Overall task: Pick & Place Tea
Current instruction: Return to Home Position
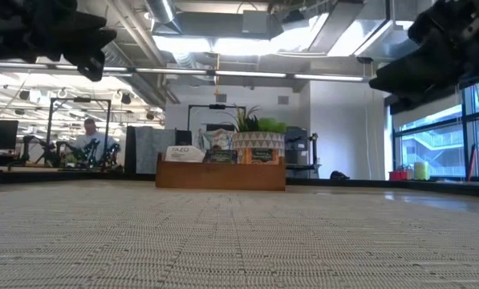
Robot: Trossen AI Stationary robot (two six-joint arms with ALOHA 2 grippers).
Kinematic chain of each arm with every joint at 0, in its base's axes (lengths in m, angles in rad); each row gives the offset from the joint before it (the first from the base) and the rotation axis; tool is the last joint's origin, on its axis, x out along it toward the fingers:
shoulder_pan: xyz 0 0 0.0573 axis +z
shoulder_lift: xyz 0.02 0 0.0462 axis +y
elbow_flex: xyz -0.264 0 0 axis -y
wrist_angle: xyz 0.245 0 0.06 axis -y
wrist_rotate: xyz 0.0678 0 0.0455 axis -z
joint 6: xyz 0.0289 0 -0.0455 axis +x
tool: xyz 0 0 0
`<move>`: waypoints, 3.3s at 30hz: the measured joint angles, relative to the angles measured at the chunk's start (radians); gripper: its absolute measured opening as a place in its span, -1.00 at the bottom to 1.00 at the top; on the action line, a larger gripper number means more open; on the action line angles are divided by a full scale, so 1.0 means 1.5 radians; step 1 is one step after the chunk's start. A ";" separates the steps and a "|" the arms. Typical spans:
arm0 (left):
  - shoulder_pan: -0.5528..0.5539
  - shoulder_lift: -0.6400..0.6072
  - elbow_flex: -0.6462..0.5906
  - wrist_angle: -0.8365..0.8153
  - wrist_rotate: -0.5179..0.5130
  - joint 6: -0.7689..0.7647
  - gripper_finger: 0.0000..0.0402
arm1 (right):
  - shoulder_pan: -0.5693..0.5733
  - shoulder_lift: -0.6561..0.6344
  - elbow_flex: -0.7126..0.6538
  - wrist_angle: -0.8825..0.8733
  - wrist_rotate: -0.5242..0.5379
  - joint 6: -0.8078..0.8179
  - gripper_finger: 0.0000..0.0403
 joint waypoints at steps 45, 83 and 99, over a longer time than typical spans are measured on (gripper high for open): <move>0.112 -0.065 -0.060 -0.123 -0.065 0.021 -0.50 | -0.001 -0.427 -0.099 -0.147 0.135 -0.299 -0.43; 0.112 -0.065 -0.060 -0.123 -0.065 0.021 -0.50 | -0.001 -0.427 -0.099 -0.146 0.134 -0.299 -0.43; 0.112 -0.065 -0.060 -0.123 -0.065 0.021 -0.50 | -0.001 -0.427 -0.099 -0.146 0.134 -0.299 -0.43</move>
